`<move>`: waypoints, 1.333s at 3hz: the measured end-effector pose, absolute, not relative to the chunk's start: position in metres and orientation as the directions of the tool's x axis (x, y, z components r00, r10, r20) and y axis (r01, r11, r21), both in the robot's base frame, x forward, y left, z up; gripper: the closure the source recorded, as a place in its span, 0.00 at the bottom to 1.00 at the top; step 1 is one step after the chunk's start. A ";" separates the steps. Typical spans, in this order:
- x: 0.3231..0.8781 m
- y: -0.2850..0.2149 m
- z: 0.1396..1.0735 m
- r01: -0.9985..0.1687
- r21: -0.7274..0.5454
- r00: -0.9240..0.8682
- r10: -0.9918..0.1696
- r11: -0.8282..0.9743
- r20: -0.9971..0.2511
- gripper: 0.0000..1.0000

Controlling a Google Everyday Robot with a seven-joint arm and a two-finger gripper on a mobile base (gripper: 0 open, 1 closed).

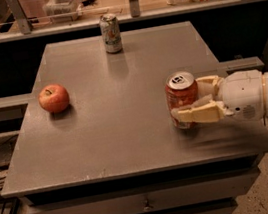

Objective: Place coke can upright

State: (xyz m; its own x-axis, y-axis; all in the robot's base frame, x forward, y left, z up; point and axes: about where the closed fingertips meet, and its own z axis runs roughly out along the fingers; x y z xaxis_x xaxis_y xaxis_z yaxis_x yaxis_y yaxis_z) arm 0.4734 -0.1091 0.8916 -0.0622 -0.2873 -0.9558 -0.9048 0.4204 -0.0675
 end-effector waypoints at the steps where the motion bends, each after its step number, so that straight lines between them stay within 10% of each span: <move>1: 0.477 -0.105 0.883 -0.904 -0.060 -0.053 -0.251 0.423 -0.967 0.51; 3: 0.474 -0.106 0.872 -0.900 -0.038 -0.072 -0.234 0.434 -0.970 0.04; 4: 0.472 -0.106 0.870 -0.900 -0.034 -0.077 -0.237 0.434 -0.968 0.00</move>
Offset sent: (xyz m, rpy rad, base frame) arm 0.0052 -0.0020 -0.0208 0.0730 -0.0027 -0.0221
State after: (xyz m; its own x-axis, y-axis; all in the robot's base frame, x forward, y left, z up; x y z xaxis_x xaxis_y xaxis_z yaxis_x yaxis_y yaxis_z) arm 0.4719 -0.1062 0.8703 -0.0772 -0.2369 -0.9685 -0.9000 0.4344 -0.0345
